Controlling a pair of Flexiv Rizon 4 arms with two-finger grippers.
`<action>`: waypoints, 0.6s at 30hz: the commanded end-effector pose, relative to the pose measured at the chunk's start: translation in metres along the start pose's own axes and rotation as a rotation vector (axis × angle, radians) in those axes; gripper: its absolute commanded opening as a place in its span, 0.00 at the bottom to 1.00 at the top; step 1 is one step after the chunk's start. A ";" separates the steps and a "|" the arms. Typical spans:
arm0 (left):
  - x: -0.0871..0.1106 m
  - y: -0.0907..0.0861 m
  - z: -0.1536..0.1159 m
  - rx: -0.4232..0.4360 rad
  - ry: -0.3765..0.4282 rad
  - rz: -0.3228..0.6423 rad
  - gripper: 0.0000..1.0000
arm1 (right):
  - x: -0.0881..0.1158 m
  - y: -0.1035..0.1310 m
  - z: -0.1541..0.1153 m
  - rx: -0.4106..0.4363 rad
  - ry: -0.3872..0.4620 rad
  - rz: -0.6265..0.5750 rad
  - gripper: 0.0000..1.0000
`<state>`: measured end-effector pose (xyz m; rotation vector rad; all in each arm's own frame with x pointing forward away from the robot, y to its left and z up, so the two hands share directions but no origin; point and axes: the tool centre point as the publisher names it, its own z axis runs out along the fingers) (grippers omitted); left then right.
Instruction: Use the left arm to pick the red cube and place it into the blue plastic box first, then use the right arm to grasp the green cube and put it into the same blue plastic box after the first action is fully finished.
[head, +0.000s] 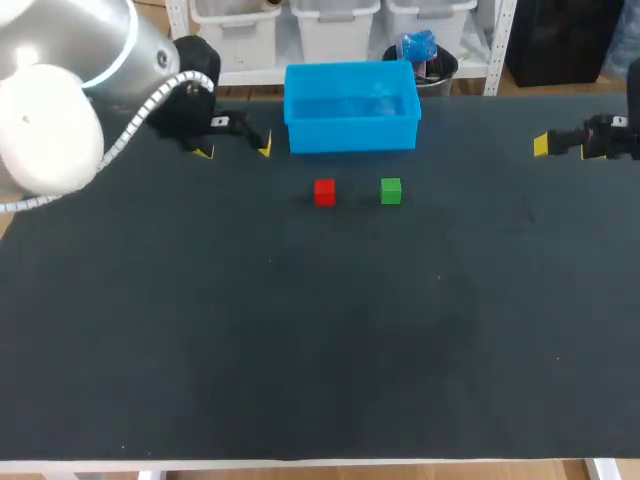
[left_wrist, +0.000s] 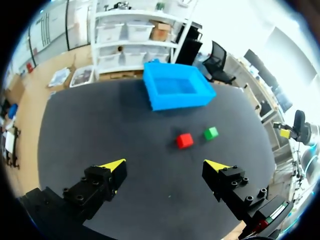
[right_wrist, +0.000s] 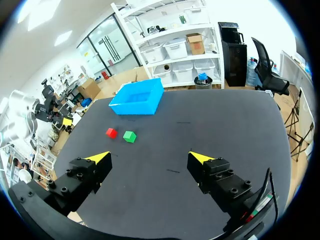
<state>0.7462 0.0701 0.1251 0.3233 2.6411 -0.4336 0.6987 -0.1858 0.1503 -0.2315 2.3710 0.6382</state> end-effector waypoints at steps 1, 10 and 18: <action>-0.003 -0.002 0.000 -0.041 0.021 -0.001 1.00 | 0.000 0.000 0.001 0.001 0.001 0.000 1.00; -0.003 -0.011 0.010 -0.089 0.040 -0.014 1.00 | 0.000 0.000 0.001 0.001 0.001 0.000 1.00; -0.006 -0.035 0.053 -0.132 0.123 -0.159 1.00 | 0.000 0.000 0.001 0.001 0.001 0.000 1.00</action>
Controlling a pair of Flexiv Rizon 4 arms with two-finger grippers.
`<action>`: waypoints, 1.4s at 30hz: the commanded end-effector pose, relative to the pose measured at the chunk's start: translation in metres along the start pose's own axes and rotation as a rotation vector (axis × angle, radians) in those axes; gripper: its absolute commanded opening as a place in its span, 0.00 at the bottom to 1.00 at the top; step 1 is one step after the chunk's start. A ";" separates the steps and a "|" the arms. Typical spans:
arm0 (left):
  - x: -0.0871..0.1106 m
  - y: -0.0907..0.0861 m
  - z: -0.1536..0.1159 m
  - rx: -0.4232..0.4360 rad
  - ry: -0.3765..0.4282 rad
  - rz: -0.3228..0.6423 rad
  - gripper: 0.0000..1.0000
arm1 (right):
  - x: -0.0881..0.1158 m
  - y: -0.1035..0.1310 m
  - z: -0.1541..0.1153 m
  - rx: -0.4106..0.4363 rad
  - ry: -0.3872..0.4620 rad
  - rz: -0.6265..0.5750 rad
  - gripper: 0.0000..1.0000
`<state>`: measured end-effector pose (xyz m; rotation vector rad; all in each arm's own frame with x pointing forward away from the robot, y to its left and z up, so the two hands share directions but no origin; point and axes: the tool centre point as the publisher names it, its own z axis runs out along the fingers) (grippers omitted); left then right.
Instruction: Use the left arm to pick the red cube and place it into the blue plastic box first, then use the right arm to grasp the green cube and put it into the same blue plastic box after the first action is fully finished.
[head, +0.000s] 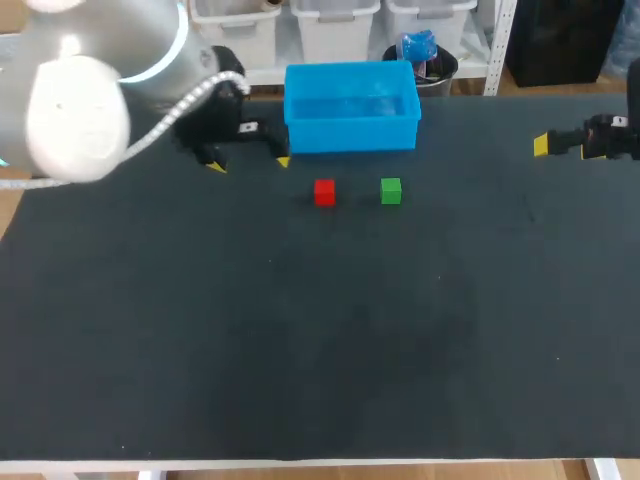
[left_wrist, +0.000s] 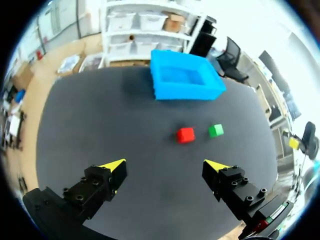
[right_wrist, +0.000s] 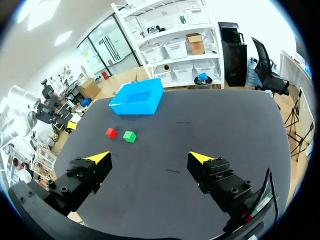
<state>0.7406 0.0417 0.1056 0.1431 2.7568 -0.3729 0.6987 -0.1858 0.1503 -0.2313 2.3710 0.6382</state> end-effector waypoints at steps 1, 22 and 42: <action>-0.017 -0.019 0.031 -0.064 0.050 -0.035 1.00 | 0.000 0.000 0.001 0.001 0.001 0.000 1.00; -0.025 -0.056 0.075 -0.196 0.161 -0.043 1.00 | 0.000 0.000 0.001 0.001 0.001 0.000 1.00; -0.017 -0.057 0.112 -0.225 0.187 -0.012 1.00 | 0.000 0.000 0.001 0.001 0.001 0.000 1.00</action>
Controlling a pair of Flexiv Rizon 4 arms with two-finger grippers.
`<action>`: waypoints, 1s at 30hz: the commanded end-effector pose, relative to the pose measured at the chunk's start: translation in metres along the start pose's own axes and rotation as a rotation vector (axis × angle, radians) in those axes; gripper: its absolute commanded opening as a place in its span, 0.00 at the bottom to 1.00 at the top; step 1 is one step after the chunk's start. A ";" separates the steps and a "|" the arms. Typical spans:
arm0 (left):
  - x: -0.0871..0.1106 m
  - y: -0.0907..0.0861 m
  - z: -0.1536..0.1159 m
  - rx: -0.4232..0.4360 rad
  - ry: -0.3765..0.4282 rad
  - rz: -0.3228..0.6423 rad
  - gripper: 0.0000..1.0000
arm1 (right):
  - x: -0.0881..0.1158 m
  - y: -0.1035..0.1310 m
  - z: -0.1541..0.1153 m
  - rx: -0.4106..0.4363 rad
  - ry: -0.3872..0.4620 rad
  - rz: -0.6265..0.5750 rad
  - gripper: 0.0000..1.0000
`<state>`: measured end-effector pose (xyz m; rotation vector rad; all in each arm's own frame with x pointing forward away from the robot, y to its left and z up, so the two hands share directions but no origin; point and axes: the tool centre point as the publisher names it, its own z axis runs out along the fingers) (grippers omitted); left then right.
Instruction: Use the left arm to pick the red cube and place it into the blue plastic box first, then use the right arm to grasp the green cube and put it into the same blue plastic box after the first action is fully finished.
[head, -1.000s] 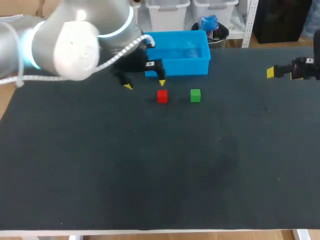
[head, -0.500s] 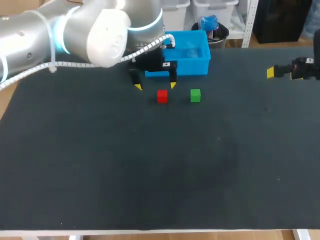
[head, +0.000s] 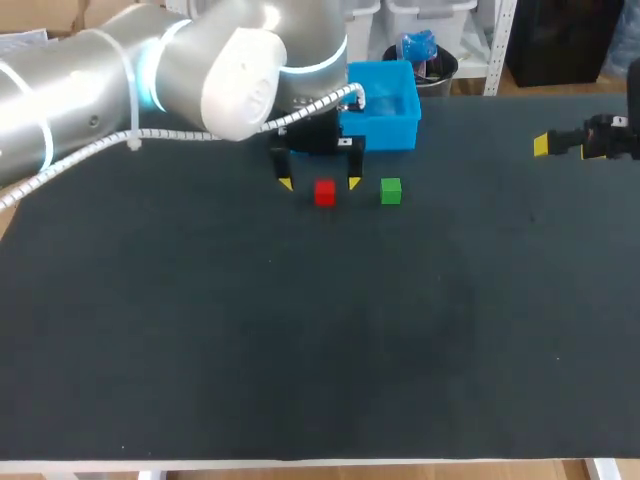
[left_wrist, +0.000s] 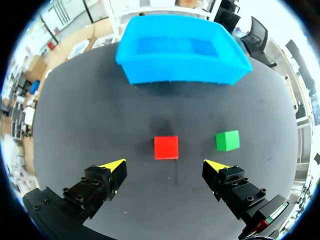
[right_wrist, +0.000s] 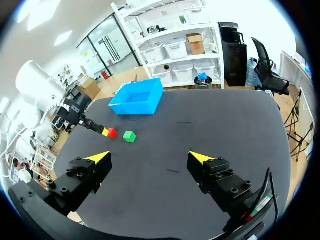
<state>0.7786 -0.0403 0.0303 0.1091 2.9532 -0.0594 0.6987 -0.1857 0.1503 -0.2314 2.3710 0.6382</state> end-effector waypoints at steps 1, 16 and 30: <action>-0.006 -0.003 0.009 -0.004 0.007 -0.001 1.00 | 0.000 0.000 0.000 0.001 0.001 0.000 1.00; -0.011 0.002 0.035 -0.008 0.021 -0.015 1.00 | 0.000 0.000 0.000 0.001 0.001 0.000 1.00; -0.014 -0.003 0.045 -0.014 0.018 -0.023 1.00 | 0.000 0.000 0.000 0.001 0.001 0.000 1.00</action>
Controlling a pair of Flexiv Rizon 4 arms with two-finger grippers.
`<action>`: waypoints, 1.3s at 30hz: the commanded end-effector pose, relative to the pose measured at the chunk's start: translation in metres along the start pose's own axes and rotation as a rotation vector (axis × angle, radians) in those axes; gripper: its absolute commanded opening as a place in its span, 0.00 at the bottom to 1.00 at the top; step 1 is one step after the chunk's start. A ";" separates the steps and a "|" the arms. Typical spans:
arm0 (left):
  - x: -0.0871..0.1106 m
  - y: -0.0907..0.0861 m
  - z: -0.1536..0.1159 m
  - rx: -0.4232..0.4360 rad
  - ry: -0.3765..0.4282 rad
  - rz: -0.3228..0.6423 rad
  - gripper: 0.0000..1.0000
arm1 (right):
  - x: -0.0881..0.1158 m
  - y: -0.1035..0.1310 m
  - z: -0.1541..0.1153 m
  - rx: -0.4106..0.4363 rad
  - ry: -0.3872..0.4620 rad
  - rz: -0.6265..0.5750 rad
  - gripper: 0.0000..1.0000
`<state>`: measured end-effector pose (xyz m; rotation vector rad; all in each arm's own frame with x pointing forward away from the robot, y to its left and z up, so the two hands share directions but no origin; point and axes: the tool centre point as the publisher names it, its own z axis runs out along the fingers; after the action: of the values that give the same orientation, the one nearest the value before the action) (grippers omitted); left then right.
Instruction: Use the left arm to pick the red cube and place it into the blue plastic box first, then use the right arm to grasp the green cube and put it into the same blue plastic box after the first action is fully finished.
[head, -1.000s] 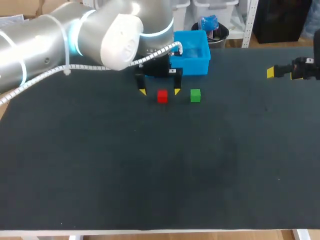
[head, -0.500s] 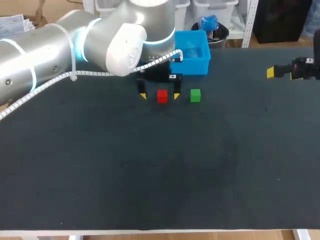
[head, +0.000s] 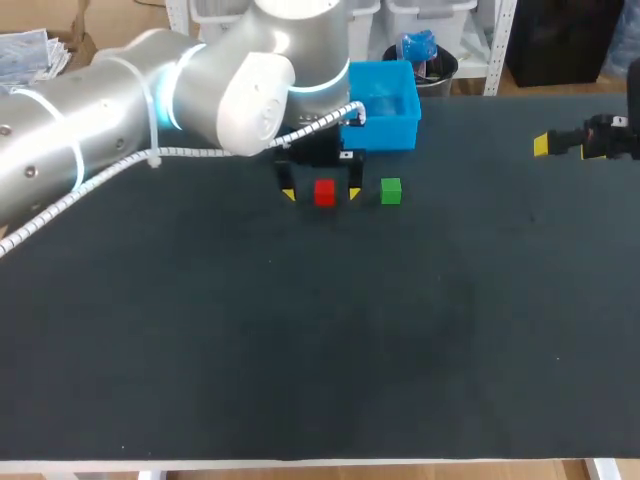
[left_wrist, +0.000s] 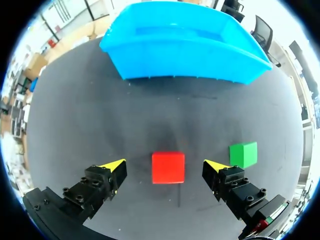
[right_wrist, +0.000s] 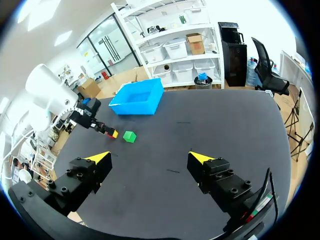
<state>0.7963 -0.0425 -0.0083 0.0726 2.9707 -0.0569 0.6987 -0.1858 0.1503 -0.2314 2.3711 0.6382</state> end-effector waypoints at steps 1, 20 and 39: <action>-0.004 -0.004 0.004 -0.011 0.000 -0.001 0.06 | 0.000 0.000 0.000 0.001 0.001 0.000 1.00; -0.006 -0.007 -0.001 -0.037 -0.027 0.009 0.00 | 0.000 0.000 0.000 0.001 0.001 0.000 1.00; -0.053 0.004 -0.113 0.133 -0.262 0.176 0.00 | 0.000 0.000 0.000 0.001 0.001 0.000 1.00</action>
<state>0.8417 -0.0518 0.1041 0.2704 2.7420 -0.1268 0.6987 -0.1858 0.1503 -0.2313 2.3710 0.6382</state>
